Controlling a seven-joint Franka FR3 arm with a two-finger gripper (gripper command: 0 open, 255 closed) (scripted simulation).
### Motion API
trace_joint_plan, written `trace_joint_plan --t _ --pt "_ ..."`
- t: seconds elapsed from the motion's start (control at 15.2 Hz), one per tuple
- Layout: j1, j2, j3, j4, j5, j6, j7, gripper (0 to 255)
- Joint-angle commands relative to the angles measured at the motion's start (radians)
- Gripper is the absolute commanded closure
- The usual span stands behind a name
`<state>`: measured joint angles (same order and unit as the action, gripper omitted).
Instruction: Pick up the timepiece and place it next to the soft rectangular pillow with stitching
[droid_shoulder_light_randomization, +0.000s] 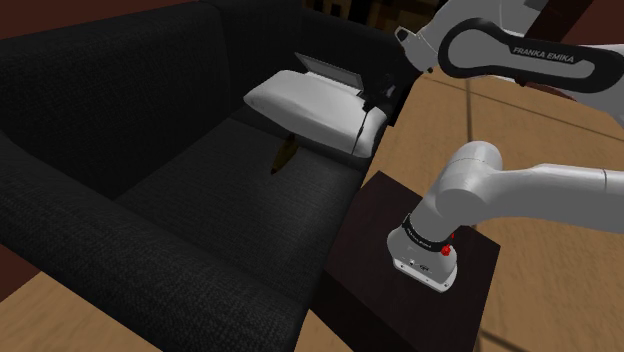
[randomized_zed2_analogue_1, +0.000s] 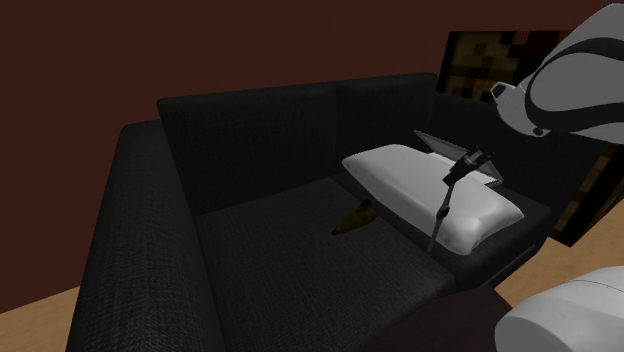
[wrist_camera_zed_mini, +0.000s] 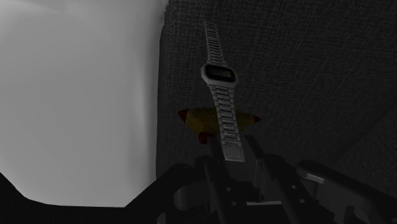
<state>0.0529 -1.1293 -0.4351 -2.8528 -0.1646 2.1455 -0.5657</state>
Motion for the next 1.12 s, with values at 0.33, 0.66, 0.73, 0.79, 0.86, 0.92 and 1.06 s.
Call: trace_joint_plan --t 0.33,0.66,0.73,0.79,0.86,0.92,1.06 --pt "-0.014 0.008 -0.024 -0.059 -0.018 0.064 -0.014 255" --pt "-0.014 0.008 -0.024 -0.059 -0.018 0.064 -0.014 255" --pt "-0.014 0.008 -0.024 -0.059 -0.018 0.064 -0.014 0" --pt "-0.014 0.008 -0.024 -0.059 -0.018 0.064 -0.014 0" --pt "-0.014 0.008 -0.024 -0.059 -0.018 0.064 -0.014 0" --pt "-0.014 0.008 -0.024 -0.059 -0.018 0.064 -0.014 0" --pt "-0.014 0.008 -0.024 -0.059 -0.018 0.064 -0.014 0"
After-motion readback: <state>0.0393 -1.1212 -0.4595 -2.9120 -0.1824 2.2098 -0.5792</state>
